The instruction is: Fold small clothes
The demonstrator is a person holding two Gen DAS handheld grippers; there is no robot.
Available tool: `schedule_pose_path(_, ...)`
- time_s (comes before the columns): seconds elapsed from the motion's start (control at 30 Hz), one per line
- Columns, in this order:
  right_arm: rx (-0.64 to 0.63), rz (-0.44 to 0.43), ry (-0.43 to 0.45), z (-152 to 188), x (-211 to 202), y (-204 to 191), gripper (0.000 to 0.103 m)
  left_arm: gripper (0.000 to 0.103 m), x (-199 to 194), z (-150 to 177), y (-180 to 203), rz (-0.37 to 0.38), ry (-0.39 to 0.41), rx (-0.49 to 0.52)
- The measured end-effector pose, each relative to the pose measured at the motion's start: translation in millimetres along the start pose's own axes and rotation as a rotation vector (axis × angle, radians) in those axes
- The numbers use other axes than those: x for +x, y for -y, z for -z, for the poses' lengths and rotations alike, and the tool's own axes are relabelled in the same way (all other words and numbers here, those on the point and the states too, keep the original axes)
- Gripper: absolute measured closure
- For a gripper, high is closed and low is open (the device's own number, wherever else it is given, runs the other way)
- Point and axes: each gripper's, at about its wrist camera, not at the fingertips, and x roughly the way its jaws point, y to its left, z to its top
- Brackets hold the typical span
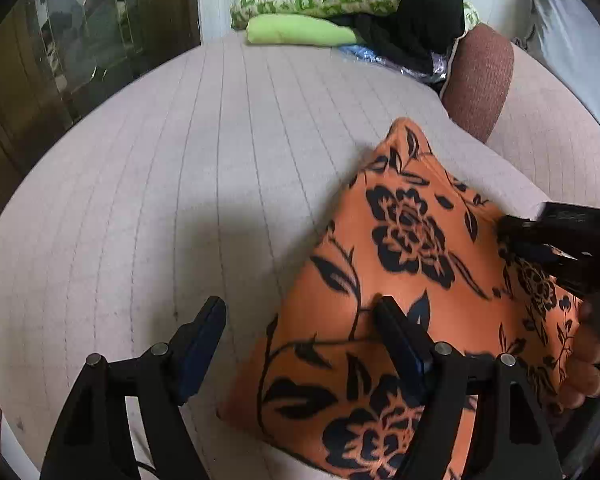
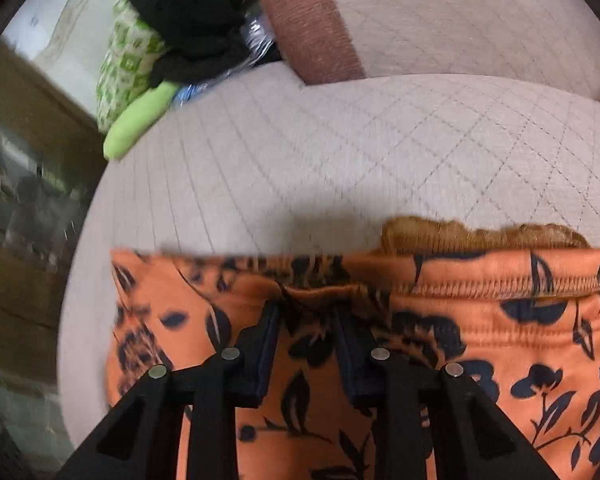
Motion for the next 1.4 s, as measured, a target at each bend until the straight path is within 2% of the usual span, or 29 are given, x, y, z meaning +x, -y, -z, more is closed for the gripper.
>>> schedule_pose_path(0.07, -0.028, -0.006, 0.065, 7.7, -29.5, 2.8, 0.074, 0.025, -5.8, 0.6, 0.0, -0.015, 0.023, 0.006)
schedule_pose_path(0.17, -0.055, 0.022, 0.098, 32.0, -74.4, 18.2, 0.074, 0.025, -17.3, 6.3, 11.4, -0.003, 0.060, 0.056)
schedule_pose_path(0.33, -0.049, 0.131, 0.164, 100.7, -161.5, 72.5, 0.071, 0.025, -37.2, 26.3, 44.5, 0.023, 0.131, 0.177)
schedule_pose_path(0.43, -0.010, 0.199, 0.178, 134.3, -184.6, 107.4, 0.070, 0.025, -42.8, 39.0, 62.3, 0.032, 0.154, 0.233)
schedule_pose_path(0.53, 0.088, 0.231, 0.141, 155.1, -180.5, 144.8, 0.070, 0.025, -45.3, 48.4, 78.6, 0.042, 0.174, 0.286)
schedule_pose_path(0.6, 0.159, 0.207, 0.061, 157.4, -161.9, 166.7, 0.071, 0.025, -48.5, 53.1, 86.4, 0.064, 0.179, 0.309)
schedule_pose_path(0.7, 0.167, 0.181, 0.065, 150.4, -169.2, 168.5, 0.071, 0.025, -52.2, 55.2, 94.1, 0.073, 0.209, 0.344)
schedule_pose_path(0.93, 0.147, 0.140, 0.212, 129.5, -195.9, 165.5, 0.071, 0.025, -48.2, 45.1, 103.5, 0.102, 0.242, 0.350)
schedule_pose_path(1.03, 0.137, 0.166, 0.253, 123.2, -195.2, 161.9, 0.071, 0.025, -46.1, 45.4, 106.0, 0.101, 0.245, 0.361)
schedule_pose_path(1.1, 0.131, 0.212, 0.211, 118.0, -180.2, 164.8, 0.071, 0.025, -44.9, 45.8, 107.0, 0.107, 0.237, 0.366)
schedule_pose_path(1.17, 0.150, 0.224, 0.133, 116.2, -157.8, 173.7, 0.071, 0.025, -44.2, 46.6, 107.7, 0.108, 0.235, 0.367)
schedule_pose_path(1.3, 0.142, 0.219, 0.141, 116.6, -164.7, 169.9, 0.071, 0.025, -41.7, 48.7, 110.0, 0.098, 0.229, 0.377)
schedule_pose_path(1.4, 0.125, 0.185, 0.183, 120.9, -175.6, 162.2, 0.071, 0.025, -40.8, 50.2, 110.4, 0.091, 0.225, 0.379)
